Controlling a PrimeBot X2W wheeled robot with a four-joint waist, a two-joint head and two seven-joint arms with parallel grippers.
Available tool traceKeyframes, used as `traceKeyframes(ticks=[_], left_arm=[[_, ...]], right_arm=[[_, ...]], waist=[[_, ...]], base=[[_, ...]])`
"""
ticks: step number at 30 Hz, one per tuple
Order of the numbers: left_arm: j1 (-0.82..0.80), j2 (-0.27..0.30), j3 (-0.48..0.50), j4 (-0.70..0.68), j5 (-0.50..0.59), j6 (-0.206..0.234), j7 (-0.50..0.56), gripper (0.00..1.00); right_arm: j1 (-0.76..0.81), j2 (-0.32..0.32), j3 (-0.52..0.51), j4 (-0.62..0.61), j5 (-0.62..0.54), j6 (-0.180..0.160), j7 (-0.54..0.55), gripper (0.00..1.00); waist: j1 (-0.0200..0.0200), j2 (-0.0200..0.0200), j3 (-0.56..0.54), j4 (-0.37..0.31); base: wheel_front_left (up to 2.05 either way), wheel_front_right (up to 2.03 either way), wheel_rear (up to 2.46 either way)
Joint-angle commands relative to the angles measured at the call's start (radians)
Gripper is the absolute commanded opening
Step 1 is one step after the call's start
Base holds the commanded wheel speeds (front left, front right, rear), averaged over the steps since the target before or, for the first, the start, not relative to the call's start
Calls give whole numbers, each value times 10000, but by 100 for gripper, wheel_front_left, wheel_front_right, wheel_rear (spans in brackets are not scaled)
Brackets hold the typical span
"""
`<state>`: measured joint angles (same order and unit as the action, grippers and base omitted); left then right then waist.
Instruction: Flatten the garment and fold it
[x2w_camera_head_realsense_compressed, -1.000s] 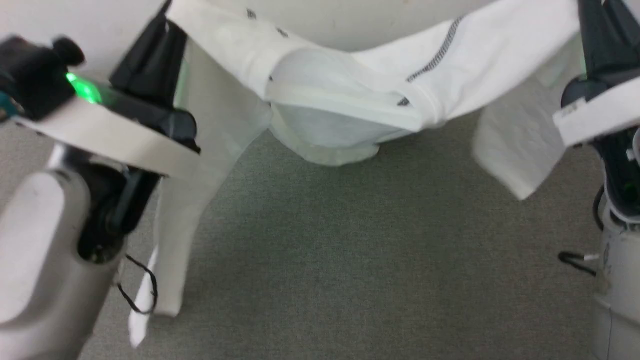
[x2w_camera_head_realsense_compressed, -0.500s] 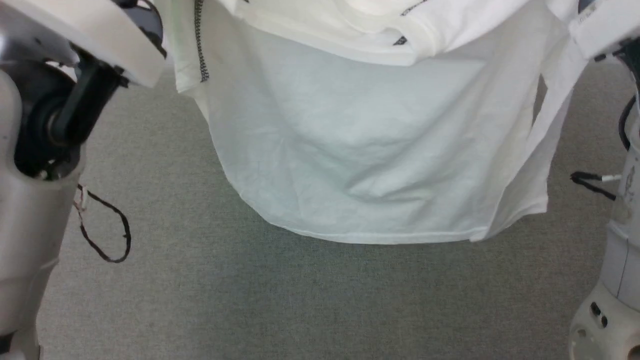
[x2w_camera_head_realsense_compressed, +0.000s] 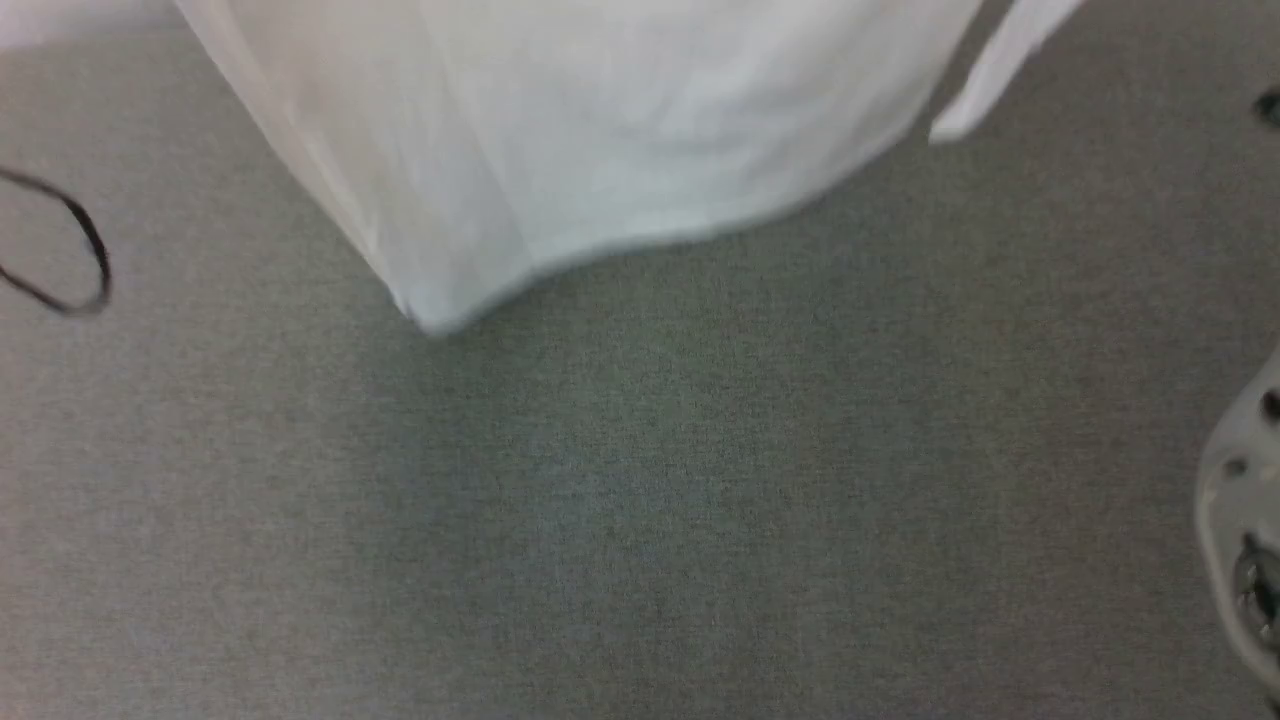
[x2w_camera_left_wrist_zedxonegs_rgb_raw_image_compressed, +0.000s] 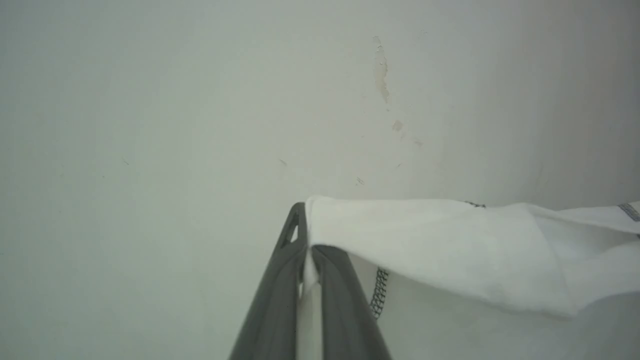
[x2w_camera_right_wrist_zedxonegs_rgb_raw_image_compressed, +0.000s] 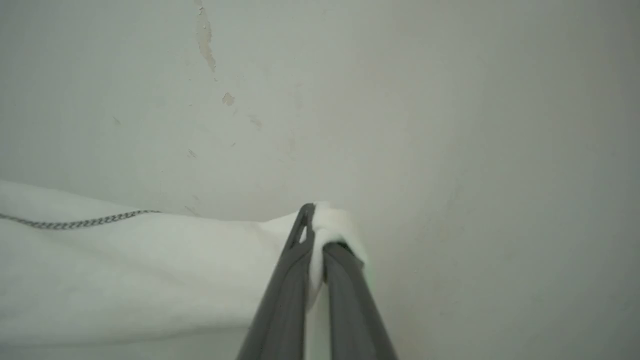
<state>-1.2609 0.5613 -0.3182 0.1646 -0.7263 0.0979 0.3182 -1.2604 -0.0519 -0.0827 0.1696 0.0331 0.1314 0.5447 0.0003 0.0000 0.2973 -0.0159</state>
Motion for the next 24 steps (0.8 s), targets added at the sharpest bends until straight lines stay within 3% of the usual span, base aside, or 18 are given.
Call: traceKeyframes(ticks=[1, 7, 13, 19, 24], left_arm=[[-542, -17, 105, 184, 190, -2, -319, 0], [-2699, -413, 345, 1276, 681, -301, -1879, 0], [-3613, -669, 454, 2023, 865, -723, -3259, 0], [-3313, -602, 499, 2601, 820, -1431, -4482, 0], [-2368, -321, 324, 2548, 710, -1885, -4932, 0]], right_arm=[[-603, 17, -10, 235, -413, -7, -296, 0], [-2946, 17, -227, 1680, -1470, -7, -1503, 0], [-4130, 17, -280, 2729, -2215, -7, -2535, 0], [-4104, 17, 92, 3411, -2391, -7, -3421, 0], [-3344, 17, 437, 3303, -1908, -7, -3932, 0]], waist=[[-3, 0, 1550, -120], [-3, 0, 2983, 53], [-3, 0, 4128, 334], [-3, 0, 4735, 495], [-3, 0, 4593, 599]], base=[[0, 0, 0], [0, 0, 0], [0, 0, 0], [0, 0, 0], [0, 0, 0]])
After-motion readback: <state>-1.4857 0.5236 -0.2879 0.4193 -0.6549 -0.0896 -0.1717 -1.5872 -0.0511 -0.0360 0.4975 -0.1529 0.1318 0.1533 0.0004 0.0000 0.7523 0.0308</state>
